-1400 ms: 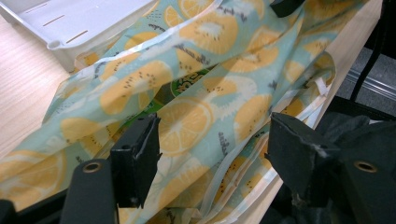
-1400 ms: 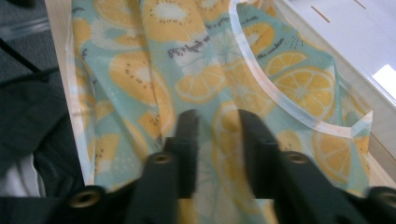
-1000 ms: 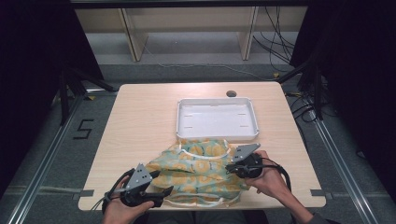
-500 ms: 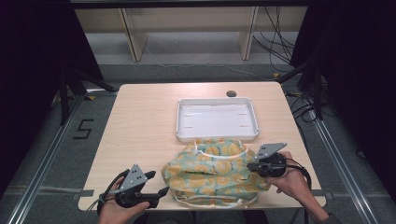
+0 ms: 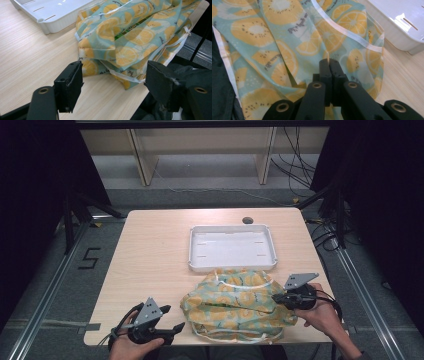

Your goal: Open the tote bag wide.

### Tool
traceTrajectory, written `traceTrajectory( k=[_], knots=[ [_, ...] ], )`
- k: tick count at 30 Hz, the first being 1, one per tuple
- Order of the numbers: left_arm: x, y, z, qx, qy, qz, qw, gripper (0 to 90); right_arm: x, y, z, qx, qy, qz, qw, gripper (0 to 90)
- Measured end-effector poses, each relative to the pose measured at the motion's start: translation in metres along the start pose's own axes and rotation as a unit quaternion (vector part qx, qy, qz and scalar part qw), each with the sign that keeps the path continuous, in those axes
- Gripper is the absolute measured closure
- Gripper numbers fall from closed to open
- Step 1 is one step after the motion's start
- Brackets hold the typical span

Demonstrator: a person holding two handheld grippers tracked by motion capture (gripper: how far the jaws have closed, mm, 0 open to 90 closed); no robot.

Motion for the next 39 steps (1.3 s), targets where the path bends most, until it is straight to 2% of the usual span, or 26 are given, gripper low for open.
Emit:
traceTrajectory(
  k=[1,2,3,4,5,6,7,8,9,10,12,15,17,19,21,23,27,29,31,33,34,35,36,37,38,39],
  knots=[
    [0.001,-0.001,0.000,-0.012,-0.008,-0.007,0.9999,29.7,0.002,-0.001,0.001,-0.016,-0.005,-0.009,0.9998,88.3],
    [0.000,0.000,-0.001,-0.008,-0.008,-0.004,0.9999,29.8,0.001,0.000,0.003,-0.014,0.009,-0.011,0.9998,86.2],
    [-0.001,0.001,-0.001,-0.010,-0.006,-0.005,0.9999,29.8,0.003,-0.001,0.004,-0.012,0.010,-0.005,0.9999,84.2],
    [-0.001,0.001,0.000,-0.019,-0.005,-0.010,0.9998,29.8,0.003,-0.002,0.006,-0.016,0.015,-0.006,0.9997,81.0],
    [-0.003,0.004,0.000,0.003,-0.002,-0.007,1.0000,29.8,0.003,-0.001,0.008,-0.014,0.030,-0.007,0.9994,79.1],
    [-0.003,0.003,0.000,-0.013,-0.010,-0.011,0.9998,29.8,0.005,-0.004,0.011,-0.025,0.030,-0.003,0.9992,76.2],
    [-0.003,0.003,0.000,-0.013,-0.010,-0.011,0.9998,29.9,0.004,-0.003,0.014,-0.021,0.044,-0.007,0.9988,72.9],
    [-0.005,0.005,0.000,-0.016,-0.008,-0.012,0.9998,30.0,0.006,-0.004,0.017,-0.023,0.039,-0.004,0.9990,68.8],
    [-0.008,0.009,0.001,-0.004,-0.004,-0.011,0.9999,30.1,0.006,-0.006,0.019,-0.029,0.046,-0.003,0.9985,65.9],
    [-0.009,0.010,0.001,-0.008,-0.005,-0.017,0.9998,30.3,0.006,-0.007,0.024,-0.023,0.061,0.000,0.9978,63.0],
    [-0.015,0.015,0.000,-0.008,-0.008,-0.024,0.9997,30.6,0.004,-0.011,0.029,-0.013,0.068,0.006,0.9976,59.0],
    [-0.024,0.022,0.000,-0.019,-0.016,-0.036,0.9991,30.8,-0.001,-0.019,0.037,-0.005,0.077,0.015,0.9969,55.2],
    [-0.031,0.028,0.000,-0.019,-0.020,-0.047,0.9985,31.0,-0.006,-0.024,0.041,0.007,0.076,0.027,0.9967,53.0],
    [-0.038,0.034,0.001,-0.037,-0.028,-0.060,0.9971,31.4,-0.010,-0.030,0.044,0.004,0.073,0.032,0.9968,51.4],
    [-0.044,0.039,0.001,-0.038,-0.030,-0.068,0.9965,31.8,-0.015,-0.032,0.047,0.012,0.074,0.037,0.9965,49.4],
    [-0.052,0.042,0.001,-0.053,-0.035,-0.074,0.9953,32.8,-0.019,-0.036,0.049,0.014,0.070,0.042,0.9966,47.5],
    [-0.068,0.046,-0.002,-0.062,-0.044,-0.077,0.9941,34.7,-0.026,-0.043,0.052,0.018,0.061,0.054,0.9965,44.4],
    [-0.073,0.047,-0.002,-0.076,-0.050,-0.083,0.9924,35.9,-0.031,-0.046,0.054,0.021,0.063,0.059,0.9961,42.9],
    [-0.077,0.048,-0.002,-0.078,-0.051,-0.083,0.9922,38.3,-0.034,-0.049,0.056,0.031,0.063,0.066,0.9954,41.6],
    [-0.082,0.049,-0.003,-0.082,-0.054,-0.086,0.9914,39.9,-0.039,-0.053,0.056,0.026,0.060,0.072,0.9953,39.9],
    [-0.084,0.048,-0.003,-0.097,-0.061,-0.087,0.9896,40.9,-0.041,-0.053,0.056,0.029,0.054,0.071,0.9956,39.1],
    [-0.086,0.050,-0.004,-0.089,-0.059,-0.088,0.9904,41.5,-0.043,-0.054,0.056,0.031,0.052,0.076,0.9953,38.6],
    [-0.088,0.049,-0.004,-0.101,-0.065,-0.088,0.9888,42.1,-0.046,-0.055,0.056,0.038,0.054,0.081,0.9945,38.0],
    [-0.090,0.051,-0.005,-0.100,-0.066,-0.091,0.9886,43.6,-0.048,-0.057,0.056,0.032,0.050,0.082,0.9948,37.3],
    [-0.091,0.050,-0.005,-0.108,-0.070,-0.092,0.9874,45.7,-0.051,-0.057,0.057,0.030,0.049,0.078,0.9953,36.4],
    [-0.093,0.051,-0.006,-0.107,-0.070,-0.097,0.9870,49.5,-0.054,-0.058,0.058,0.036,0.046,0.083,0.9949,35.9]
  ],
)
Point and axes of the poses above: each handheld gripper's, and its own axes: x roughly backward along the jaws, z roughly out of its top, y roughly to its right, the point moved 7 cm from there along -x, roughly forward along the jaws, and after that the axes turned 15 degrees about y, right-handed, at the moved point
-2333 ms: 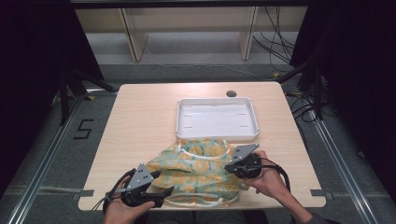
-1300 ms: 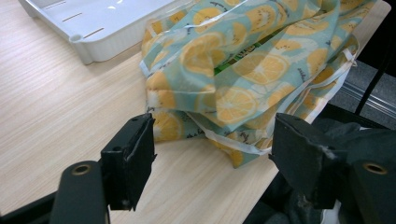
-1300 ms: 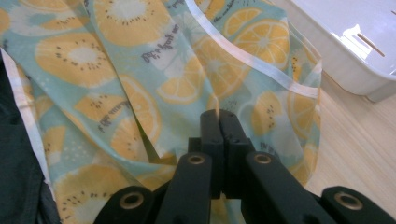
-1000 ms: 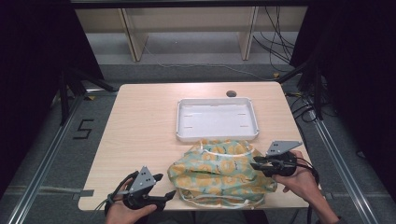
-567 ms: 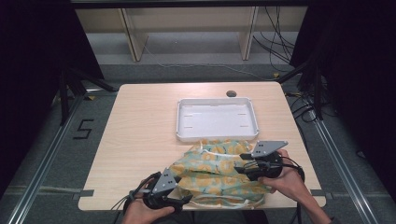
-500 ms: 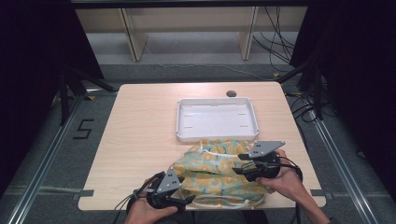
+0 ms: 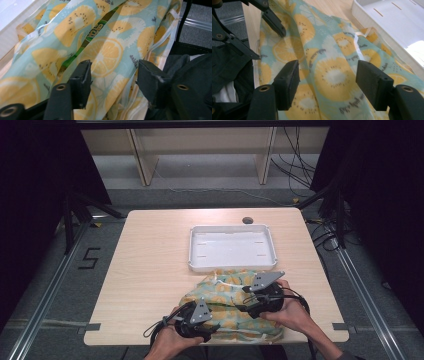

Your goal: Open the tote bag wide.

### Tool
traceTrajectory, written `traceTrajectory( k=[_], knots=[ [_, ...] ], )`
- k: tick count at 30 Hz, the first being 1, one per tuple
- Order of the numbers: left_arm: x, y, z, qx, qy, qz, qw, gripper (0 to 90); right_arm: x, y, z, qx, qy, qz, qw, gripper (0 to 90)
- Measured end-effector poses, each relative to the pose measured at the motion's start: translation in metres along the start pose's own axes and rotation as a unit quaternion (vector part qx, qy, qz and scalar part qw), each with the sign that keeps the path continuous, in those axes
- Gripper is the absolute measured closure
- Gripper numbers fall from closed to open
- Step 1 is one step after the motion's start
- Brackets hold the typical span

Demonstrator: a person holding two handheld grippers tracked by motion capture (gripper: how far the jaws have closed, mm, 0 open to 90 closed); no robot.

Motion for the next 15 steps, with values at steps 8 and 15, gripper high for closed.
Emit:
traceTrajectory(
  k=[8,15],
  knots=[
    [-0.001,-0.004,-0.003,-0.021,-0.006,-0.005,0.9997,83.9,-0.017,-0.005,0.000,0.011,-0.027,-0.006,0.9996,37.1],
    [0.008,0.004,-0.001,-0.030,-0.008,-0.019,0.9993,89.7,-0.026,0.000,-0.001,0.035,-0.047,-0.006,0.9983,66.6]
  ],
)
Point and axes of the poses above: each handheld gripper's, and its own axes: x roughly backward along the jaws, z roughly out of its top, y roughly to its right, the point moved 7 cm from there along -x, roughly forward along the jaws, and after that the axes turned 15 degrees about y, right-handed, at the moved point
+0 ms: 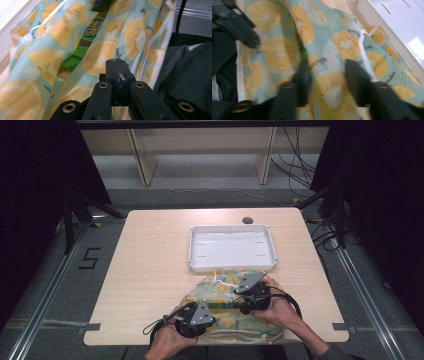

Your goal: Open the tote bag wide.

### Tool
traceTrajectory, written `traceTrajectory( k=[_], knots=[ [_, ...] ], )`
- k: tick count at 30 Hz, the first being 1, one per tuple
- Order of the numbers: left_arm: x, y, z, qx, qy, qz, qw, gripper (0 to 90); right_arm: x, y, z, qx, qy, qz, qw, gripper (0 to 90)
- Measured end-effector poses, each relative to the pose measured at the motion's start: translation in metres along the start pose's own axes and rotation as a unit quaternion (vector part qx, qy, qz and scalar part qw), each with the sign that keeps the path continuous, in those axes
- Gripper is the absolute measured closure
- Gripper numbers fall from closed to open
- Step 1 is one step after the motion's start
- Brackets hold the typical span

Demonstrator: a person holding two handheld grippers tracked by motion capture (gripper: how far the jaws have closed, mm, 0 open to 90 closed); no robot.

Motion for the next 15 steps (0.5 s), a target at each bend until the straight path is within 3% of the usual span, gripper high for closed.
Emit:
traceTrajectory(
  k=[3,5,6,11,15],
  knots=[
    [0.007,0.004,0.001,-0.004,0.001,-0.008,1.0000,89.7,-0.001,0.009,0.000,0.012,-0.007,-0.012,0.9998,83.7],
    [0.011,0.007,0.000,-0.001,0.000,-0.014,0.9999,89.8,0.000,0.014,0.002,0.001,-0.012,-0.014,0.9998,87.4],
    [0.013,0.008,0.000,-0.001,-0.001,-0.016,0.9999,89.8,-0.001,0.022,0.004,0.006,-0.004,-0.027,0.9996,89.4],
    [0.021,0.018,-0.002,-0.009,-0.006,-0.031,0.9995,89.8,-0.003,0.045,0.015,0.006,0.001,-0.050,0.9987,90.0],
    [0.024,0.025,-0.004,-0.011,-0.012,-0.042,0.9990,89.8,-0.006,0.062,0.024,0.024,0.005,-0.072,0.9971,90.0]
  ],
)
Point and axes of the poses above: each handheld gripper's, and its own axes: x roughly backward along the jaws, z roughly out of its top, y roughly to its right, the point moved 7 cm from there along -x, roughly forward along the jaws, and after that the axes turned 15 degrees about y, right-handed, at the moved point
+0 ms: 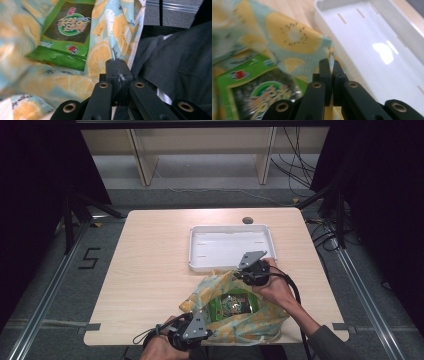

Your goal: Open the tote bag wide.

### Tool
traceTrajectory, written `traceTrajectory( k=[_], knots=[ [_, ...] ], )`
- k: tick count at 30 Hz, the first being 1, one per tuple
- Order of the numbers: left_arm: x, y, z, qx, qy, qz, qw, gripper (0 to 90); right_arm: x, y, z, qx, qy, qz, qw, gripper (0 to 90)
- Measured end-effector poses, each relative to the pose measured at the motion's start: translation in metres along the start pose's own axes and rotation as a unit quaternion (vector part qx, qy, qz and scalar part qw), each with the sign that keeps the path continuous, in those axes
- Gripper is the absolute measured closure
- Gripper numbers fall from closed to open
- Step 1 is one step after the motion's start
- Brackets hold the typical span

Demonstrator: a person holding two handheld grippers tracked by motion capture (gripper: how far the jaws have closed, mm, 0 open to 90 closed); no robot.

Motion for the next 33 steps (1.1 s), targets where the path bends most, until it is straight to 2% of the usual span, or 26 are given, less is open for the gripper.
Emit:
traceTrajectory(
  k=[4,6,7,9,10,11,12,13,14,15,16,17,18,19,20,22,24,25,26,28,29,30,32,33],
  knots=[
    [0.001,0.005,-0.002,-0.003,-0.004,-0.012,0.9999,89.8,-0.009,0.014,0.004,0.003,-0.003,-0.020,0.9998,90.0],
    [0.001,0.006,-0.002,-0.003,-0.005,-0.013,0.9999,89.8,-0.015,0.019,0.004,-0.011,-0.012,-0.030,0.9994,90.0],
    [0.000,0.005,-0.004,-0.003,-0.010,-0.014,0.9998,89.8,-0.019,0.024,0.004,-0.006,-0.012,-0.033,0.9994,90.0],
    [-0.001,0.007,-0.003,-0.002,-0.009,-0.014,0.9999,89.8,-0.024,0.028,0.003,-0.015,-0.015,-0.037,0.9991,90.0],
    [0.001,0.005,-0.004,-0.019,-0.023,-0.022,0.9993,89.8,-0.026,0.029,0.003,-0.025,-0.014,-0.039,0.9988,90.0],
    [-0.002,0.007,-0.003,-0.004,-0.009,-0.018,0.9998,89.8,-0.028,0.031,0.003,-0.027,-0.015,-0.037,0.9988,90.0],
    [-0.002,0.006,-0.003,-0.003,-0.008,-0.015,0.9999,89.7,-0.030,0.032,0.003,-0.030,-0.015,-0.037,0.9988,90.0],
    [-0.002,0.005,-0.003,0.001,-0.005,-0.013,0.9999,89.4,-0.031,0.034,0.003,-0.023,-0.015,-0.036,0.9990,90.0],
    [-0.002,0.004,-0.002,0.006,-0.002,-0.010,0.9999,88.4,-0.032,0.033,0.003,-0.028,-0.013,-0.034,0.9989,89.7],
    [-0.001,0.003,0.000,0.014,0.003,-0.011,0.9998,85.8,-0.032,0.033,0.003,-0.025,-0.010,-0.031,0.9992,88.0],
    [-0.001,0.001,0.002,0.026,0.011,-0.008,0.9996,79.6,-0.031,0.029,0.004,-0.040,-0.011,-0.031,0.9987,84.9],
    [0.001,-0.001,0.005,0.027,0.018,-0.002,0.9995,73.2,-0.029,0.028,0.005,-0.034,-0.004,-0.021,0.9992,81.7],
    [0.003,-0.004,0.008,0.027,0.023,0.005,0.9994,67.5,-0.025,0.024,0.008,-0.041,0.003,-0.014,0.9990,78.0],
    [0.003,-0.005,0.010,0.026,0.028,0.007,0.9993,61.4,-0.021,0.024,0.009,-0.037,0.007,-0.013,0.9992,73.4],
    [0.006,-0.008,0.013,0.020,0.029,0.013,0.9993,59.0,-0.018,0.020,0.010,-0.048,0.013,-0.008,0.9987,69.2],
    [0.009,-0.013,0.020,0.019,0.041,0.023,0.9987,55.6,-0.006,0.015,0.014,-0.052,0.025,-0.006,0.9983,60.8],
    [0.013,-0.019,0.027,0.023,0.047,0.036,0.9980,52.0,0.005,0.011,0.017,-0.044,0.036,0.002,0.9984,56.4],
    [0.015,-0.023,0.031,0.025,0.051,0.044,0.9974,50.1,0.010,0.007,0.018,-0.049,0.047,0.005,0.9977,54.3],
    [0.017,-0.028,0.035,0.021,0.054,0.050,0.9970,48.6,0.017,0.004,0.018,-0.052,0.047,0.009,0.9975,52.7],
    [0.019,-0.036,0.041,0.025,0.059,0.065,0.9958,45.4,0.031,-0.003,0.017,-0.054,0.057,0.016,0.9968,50.0],
    [0.020,-0.041,0.043,0.031,0.059,0.074,0.9951,44.3,0.036,-0.006,0.016,-0.053,0.062,0.023,0.9964,49.0],
    [0.019,-0.045,0.045,0.035,0.062,0.079,0.9943,43.4,0.042,-0.010,0.015,-0.063,0.063,0.021,0.9958,48.5],
    [0.018,-0.060,0.047,0.040,0.059,0.098,0.9927,42.0,0.050,-0.016,0.011,-0.068,0.068,0.027,0.9950,47.0],
    [0.018,-0.060,0.047,0.040,0.059,0.098,0.9927,40.5,0.055,-0.019,0.007,-0.067,0.068,0.030,0.9950,46.7]
  ],
)
Point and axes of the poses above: each handheld gripper's, and its own axes: x roughly backward along the jaws, z roughly out of its top, y roughly to its right, the point moved 7 cm from there along -x, roughly forward along the jaws, and after that the axes turned 15 degrees about y, right-handed, at the moved point
